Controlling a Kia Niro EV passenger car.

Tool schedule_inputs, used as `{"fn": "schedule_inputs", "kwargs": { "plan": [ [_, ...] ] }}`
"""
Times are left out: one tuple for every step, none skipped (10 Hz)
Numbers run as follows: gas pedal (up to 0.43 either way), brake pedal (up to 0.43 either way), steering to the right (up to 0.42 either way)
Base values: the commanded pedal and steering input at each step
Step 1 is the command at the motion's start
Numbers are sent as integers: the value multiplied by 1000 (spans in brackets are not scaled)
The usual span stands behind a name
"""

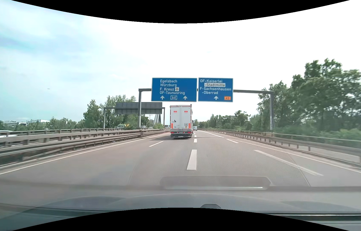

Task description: Follow the waypoints while adhering to traffic rules and regulations

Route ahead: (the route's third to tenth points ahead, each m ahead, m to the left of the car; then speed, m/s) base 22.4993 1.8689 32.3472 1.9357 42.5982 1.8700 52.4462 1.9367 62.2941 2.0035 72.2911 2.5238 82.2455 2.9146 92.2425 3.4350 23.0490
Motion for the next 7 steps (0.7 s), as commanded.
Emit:
{"fn": "schedule_inputs", "kwargs": {
  "plan": [
    [177,0,-7],
    [189,0,-7],
    [189,0,-7],
    [189,0,-7],
    [189,0,-7],
    [189,0,-7],
    [189,0,-7]
  ]
}}
